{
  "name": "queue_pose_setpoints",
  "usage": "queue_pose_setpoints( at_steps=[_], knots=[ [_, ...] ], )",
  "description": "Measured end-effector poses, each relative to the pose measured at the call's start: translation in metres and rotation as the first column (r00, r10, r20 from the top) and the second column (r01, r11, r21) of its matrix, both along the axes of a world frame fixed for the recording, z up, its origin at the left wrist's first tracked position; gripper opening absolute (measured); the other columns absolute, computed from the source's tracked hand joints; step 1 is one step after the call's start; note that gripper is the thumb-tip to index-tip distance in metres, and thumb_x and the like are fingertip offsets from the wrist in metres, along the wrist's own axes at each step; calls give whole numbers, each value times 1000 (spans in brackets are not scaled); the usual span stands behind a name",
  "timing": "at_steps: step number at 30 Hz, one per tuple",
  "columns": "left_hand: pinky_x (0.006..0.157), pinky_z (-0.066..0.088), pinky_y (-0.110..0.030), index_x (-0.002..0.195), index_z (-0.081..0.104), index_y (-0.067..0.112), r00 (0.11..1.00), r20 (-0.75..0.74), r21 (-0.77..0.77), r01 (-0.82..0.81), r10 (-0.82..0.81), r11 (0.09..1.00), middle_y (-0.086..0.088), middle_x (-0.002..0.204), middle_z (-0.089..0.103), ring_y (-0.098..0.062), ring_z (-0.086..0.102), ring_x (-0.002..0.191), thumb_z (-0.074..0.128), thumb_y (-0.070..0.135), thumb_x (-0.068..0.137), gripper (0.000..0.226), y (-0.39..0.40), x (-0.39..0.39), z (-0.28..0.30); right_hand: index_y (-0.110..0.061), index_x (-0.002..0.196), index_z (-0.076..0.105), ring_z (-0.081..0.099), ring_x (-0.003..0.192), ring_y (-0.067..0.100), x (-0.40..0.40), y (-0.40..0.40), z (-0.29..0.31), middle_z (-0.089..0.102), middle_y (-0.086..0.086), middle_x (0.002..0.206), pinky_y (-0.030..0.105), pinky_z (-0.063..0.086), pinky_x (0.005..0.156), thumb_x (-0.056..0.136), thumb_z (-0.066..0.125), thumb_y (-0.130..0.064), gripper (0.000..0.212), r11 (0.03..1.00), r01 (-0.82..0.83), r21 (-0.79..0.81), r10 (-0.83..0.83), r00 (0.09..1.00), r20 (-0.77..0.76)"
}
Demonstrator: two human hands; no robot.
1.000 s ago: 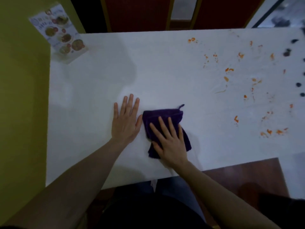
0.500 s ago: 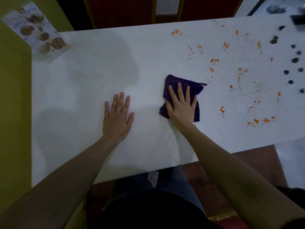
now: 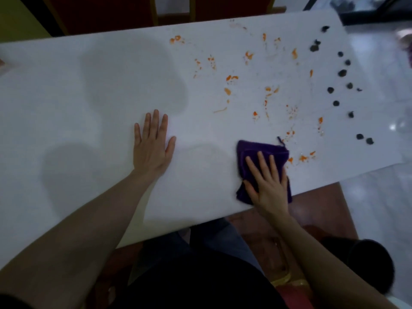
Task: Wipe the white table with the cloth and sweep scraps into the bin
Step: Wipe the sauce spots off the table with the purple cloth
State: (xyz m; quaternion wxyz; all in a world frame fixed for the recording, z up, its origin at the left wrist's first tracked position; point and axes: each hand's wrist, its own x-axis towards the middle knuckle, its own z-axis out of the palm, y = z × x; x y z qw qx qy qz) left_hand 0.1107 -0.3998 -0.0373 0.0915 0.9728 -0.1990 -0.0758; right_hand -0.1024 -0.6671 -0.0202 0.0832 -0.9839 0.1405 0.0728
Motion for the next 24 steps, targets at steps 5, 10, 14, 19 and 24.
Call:
queue_pose_setpoints(
  at_steps=[5, 10, 14, 19, 24],
  knots=[
    [123, 1, -51, 158, 11, 20, 998, 34, 33, -52, 50, 998, -5, 166, 5, -23, 4, 153, 27, 46, 102, 64, -21, 1, -5, -38, 155, 16, 2, 151, 28, 69, -71, 1, 10, -4, 164, 60, 6, 118, 97, 22, -59, 62, 981, 191, 21, -190, 981, -26],
    [123, 3, -51, 158, 11, 20, 998, 53, 41, -48, 46, 998, -4, 166, 6, -23, 5, 153, 22, 49, 99, 66, -21, 0, -4, -36, 156, 14, 1, 151, 29, 153, -34, -1, 9, -3, 165, 61, 2, 117, 100, 24, -54, 60, 997, 81, 13, -81, 997, 13],
    [123, 3, -50, 158, 10, 21, 997, 56, 46, -49, 46, 998, -4, 166, 6, -22, 4, 153, 22, 49, 100, 66, -21, -1, -4, -35, 156, 15, 2, 151, 29, 141, 13, -2, 10, -2, 165, 59, 5, 118, 99, 27, -52, 61, 983, -181, 13, 180, 983, 35],
    [123, 2, -49, 158, 10, 21, 997, 62, 55, -47, 44, 997, -3, 167, 5, -22, 4, 153, 21, 50, 99, 67, -21, 1, -3, -37, 155, 19, 2, 152, 25, 65, -15, -4, 12, -5, 164, 53, 10, 119, 99, 32, -58, 62, 940, -340, 32, 339, 940, 41],
    [123, 3, -49, 158, 12, 21, 996, 75, 55, -52, 48, 997, -3, 166, 7, -22, 6, 153, 23, 50, 99, 67, -21, 1, -3, -38, 155, 18, 5, 151, 29, 65, -98, 3, 11, -3, 164, 59, 9, 116, 91, 23, -73, 73, 992, -126, -12, 126, 991, -35]
  ],
)
